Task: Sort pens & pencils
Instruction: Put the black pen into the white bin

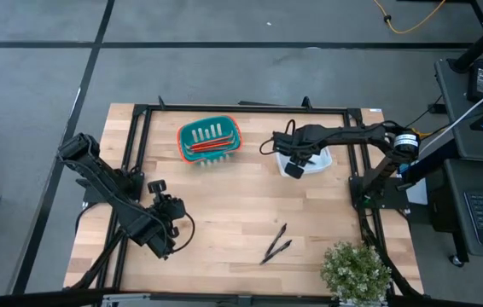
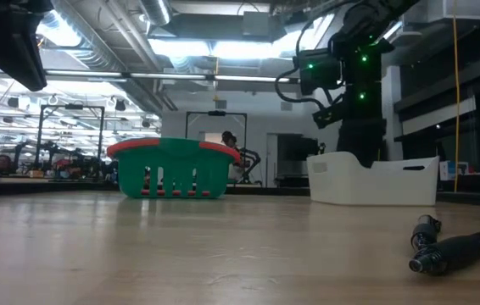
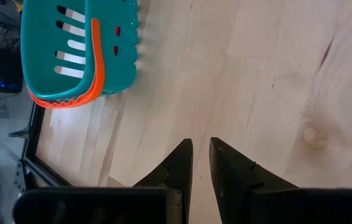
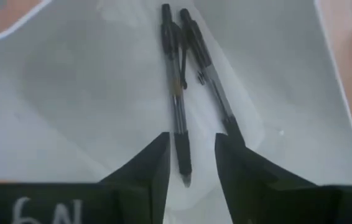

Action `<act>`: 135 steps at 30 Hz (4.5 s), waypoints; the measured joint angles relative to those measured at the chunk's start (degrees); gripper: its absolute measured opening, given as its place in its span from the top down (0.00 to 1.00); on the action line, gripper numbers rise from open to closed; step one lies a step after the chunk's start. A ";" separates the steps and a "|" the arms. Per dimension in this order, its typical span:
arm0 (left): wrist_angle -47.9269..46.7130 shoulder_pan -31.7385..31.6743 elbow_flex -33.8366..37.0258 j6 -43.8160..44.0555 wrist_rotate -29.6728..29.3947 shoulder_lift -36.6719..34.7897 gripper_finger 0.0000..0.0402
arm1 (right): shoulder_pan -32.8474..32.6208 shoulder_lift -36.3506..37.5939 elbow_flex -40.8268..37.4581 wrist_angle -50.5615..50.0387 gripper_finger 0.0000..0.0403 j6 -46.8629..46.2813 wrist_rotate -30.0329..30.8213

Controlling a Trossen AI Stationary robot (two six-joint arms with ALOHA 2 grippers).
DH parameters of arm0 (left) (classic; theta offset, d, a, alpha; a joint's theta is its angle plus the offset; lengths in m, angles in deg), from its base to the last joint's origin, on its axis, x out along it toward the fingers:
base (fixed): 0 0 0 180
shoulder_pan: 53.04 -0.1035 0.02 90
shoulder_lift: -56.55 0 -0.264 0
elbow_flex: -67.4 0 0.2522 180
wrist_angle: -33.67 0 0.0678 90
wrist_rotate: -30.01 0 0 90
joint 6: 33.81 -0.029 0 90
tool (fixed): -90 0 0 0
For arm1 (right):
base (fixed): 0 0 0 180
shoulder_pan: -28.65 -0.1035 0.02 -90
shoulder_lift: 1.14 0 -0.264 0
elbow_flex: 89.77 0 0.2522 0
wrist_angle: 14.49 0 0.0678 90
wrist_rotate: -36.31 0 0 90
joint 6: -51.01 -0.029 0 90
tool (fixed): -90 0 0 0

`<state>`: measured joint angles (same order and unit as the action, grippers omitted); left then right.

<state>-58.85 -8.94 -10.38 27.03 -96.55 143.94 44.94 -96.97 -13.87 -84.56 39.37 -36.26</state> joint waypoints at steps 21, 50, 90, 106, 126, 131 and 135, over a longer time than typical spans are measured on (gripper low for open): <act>14.50 -2.11 0.01 -16.30 -1.86 0.00 0.88 | -33.63 0.13 26.40 -15.19 0.80 -29.88 0.38; 58.49 -24.32 -23.98 -37.21 34.80 29.92 0.88 | -62.92 0.13 27.46 -15.16 0.85 -39.05 40.77; 46.46 -19.97 -45.54 -35.92 26.58 46.79 0.88 | -58.18 0.13 55.80 -33.71 0.85 -29.20 56.30; 21.93 -16.88 -45.45 -34.87 10.65 45.52 0.88 | -47.50 0.09 55.39 -27.01 0.85 -15.47 30.37; -11.34 -10.82 -45.45 -13.33 -4.78 35.59 0.88 | -53.09 -1.38 15.43 5.11 0.85 -30.62 7.08; -10.91 -9.48 -45.43 -12.31 -5.57 35.15 0.88 | -52.89 -1.38 7.49 24.47 0.85 -24.55 -2.80; -11.21 -9.82 -45.43 -11.56 -5.72 35.17 0.88 | -52.04 -1.38 4.60 27.92 0.85 -23.95 -7.21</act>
<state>-70.06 -18.76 -55.81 15.47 -102.27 179.11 -7.09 -98.35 -9.27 -56.63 15.43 -43.47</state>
